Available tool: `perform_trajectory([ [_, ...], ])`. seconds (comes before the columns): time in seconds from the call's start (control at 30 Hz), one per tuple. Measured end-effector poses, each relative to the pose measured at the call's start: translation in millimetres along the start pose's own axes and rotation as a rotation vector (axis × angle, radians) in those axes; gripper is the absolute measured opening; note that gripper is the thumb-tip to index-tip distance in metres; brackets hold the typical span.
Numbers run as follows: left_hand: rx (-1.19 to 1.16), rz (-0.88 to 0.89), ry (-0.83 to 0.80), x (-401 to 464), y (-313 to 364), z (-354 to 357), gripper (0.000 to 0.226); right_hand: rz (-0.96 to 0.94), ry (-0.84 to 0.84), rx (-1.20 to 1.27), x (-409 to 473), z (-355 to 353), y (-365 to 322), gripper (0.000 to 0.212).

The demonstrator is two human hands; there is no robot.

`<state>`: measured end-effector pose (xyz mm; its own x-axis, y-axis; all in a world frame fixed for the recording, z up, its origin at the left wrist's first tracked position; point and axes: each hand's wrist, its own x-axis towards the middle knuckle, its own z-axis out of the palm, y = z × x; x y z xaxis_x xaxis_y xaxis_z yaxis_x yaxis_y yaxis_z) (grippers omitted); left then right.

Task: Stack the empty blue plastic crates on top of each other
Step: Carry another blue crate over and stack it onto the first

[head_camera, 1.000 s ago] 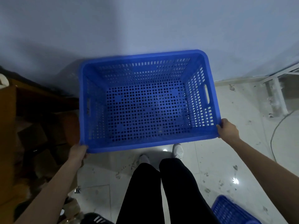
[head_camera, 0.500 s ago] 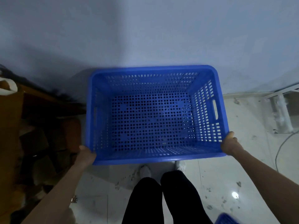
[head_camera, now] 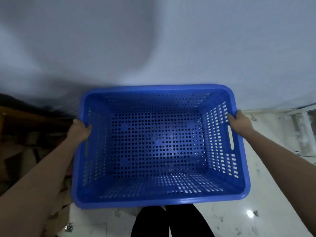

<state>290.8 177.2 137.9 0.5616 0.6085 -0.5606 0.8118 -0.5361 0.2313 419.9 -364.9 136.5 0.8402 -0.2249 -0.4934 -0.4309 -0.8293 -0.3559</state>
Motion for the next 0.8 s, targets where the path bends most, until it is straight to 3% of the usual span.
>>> perform_trajectory([
  [0.17, 0.066, -0.063, 0.091, 22, 12, 7, 0.046, -0.144, 0.210, -0.014, 28, 13, -4, 0.036],
  [0.3, 0.060, -0.103, 0.075, 20, 12, 8, 0.044, -0.149, 0.215, -0.041, 33, 16, 5, 0.035],
  [0.4, 0.043, -0.144, 0.038, 20, 18, 5, 0.053, -0.133, 0.218, -0.070, 36, 17, 4, 0.034],
  [0.5, 0.064, -0.201, -0.019, 20, 27, 2, 0.076, -0.109, 0.178, -0.131, 37, 17, 3, 0.036],
  [0.63, 0.128, -0.226, -0.112, 33, 36, -14, 0.097, -0.114, 0.098, -0.342, 36, -2, -5, 0.036],
  [0.7, 0.152, -0.187, -0.086, 39, 56, -20, 0.103, -0.180, 0.125, -0.418, 43, -12, -23, 0.037],
  [0.8, 0.245, -0.146, -0.010, 32, 99, -17, 0.100, -0.110, 0.081, -0.403, 54, -14, -67, 0.050],
])
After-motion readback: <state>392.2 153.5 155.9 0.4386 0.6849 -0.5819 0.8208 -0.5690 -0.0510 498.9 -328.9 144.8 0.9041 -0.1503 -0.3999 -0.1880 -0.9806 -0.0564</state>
